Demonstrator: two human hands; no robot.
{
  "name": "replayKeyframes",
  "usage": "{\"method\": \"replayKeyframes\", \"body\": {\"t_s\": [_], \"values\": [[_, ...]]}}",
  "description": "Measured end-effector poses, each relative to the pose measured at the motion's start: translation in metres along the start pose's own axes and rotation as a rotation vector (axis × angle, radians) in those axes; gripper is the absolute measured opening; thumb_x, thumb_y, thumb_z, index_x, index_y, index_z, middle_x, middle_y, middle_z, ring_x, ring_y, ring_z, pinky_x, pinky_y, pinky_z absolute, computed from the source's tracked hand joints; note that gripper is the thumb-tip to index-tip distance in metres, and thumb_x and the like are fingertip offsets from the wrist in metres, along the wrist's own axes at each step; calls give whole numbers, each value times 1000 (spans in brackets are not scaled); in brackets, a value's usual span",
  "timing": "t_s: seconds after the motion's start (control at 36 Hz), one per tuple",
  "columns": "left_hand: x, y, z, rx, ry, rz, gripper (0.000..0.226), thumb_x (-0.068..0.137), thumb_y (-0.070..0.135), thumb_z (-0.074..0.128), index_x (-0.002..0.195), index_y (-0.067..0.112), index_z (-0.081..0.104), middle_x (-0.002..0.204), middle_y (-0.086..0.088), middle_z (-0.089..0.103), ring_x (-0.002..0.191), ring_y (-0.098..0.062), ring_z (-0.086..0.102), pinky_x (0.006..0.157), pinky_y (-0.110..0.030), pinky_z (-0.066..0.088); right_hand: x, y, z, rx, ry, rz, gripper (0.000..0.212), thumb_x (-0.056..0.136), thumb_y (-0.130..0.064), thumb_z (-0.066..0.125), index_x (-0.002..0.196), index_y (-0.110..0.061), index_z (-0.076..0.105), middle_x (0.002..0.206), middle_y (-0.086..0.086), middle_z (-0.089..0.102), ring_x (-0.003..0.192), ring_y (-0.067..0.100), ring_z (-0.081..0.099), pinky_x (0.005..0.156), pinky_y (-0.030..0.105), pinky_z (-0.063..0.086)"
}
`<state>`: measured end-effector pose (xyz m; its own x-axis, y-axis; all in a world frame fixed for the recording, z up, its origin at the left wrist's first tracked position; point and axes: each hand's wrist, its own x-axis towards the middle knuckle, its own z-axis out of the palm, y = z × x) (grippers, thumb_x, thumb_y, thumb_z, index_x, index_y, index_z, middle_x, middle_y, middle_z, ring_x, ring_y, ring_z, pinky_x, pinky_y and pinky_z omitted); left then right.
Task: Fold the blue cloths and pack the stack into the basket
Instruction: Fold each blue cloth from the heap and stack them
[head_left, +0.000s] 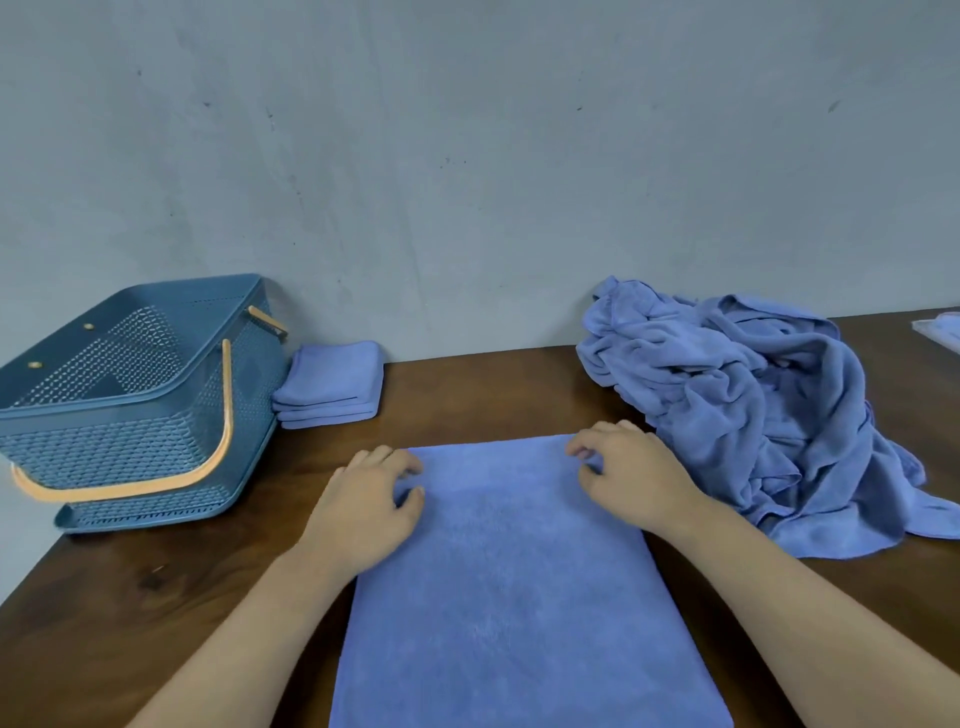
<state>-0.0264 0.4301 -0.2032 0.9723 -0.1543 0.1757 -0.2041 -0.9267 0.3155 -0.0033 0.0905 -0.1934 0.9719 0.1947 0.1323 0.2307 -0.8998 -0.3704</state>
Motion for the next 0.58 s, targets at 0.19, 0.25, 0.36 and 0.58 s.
{"method": "replayKeyframes", "body": {"t_s": [0.19,0.25,0.36,0.58], "values": [[7,-12,-5,-84,-26,107,12,91,35,49,80,34,53,80,11,56,85,-9,54,81,-38,46,2,16,1,72,-55,-39,4,81,-42,52,84,-42,54,83,-14,57,86,4,52,82,31,44],[5,-16,-8,-110,-68,132,12,91,34,52,79,34,52,82,10,57,86,-11,54,81,-37,46,2,21,0,25,-72,-64,10,79,-48,46,83,-41,51,84,-13,55,87,5,51,81,30,43],[7,-17,-13,-127,-102,172,9,78,35,49,71,32,44,83,13,55,82,-9,50,72,-34,40,4,22,2,40,-87,-87,15,75,-52,41,76,-38,46,85,-12,53,85,6,50,80,31,43],[5,0,-14,-680,78,53,16,80,25,50,69,17,42,73,-12,43,70,-33,38,67,-45,30,7,10,-3,589,64,11,29,95,-3,52,69,-11,40,66,1,36,64,16,31,62,43,27]]}}
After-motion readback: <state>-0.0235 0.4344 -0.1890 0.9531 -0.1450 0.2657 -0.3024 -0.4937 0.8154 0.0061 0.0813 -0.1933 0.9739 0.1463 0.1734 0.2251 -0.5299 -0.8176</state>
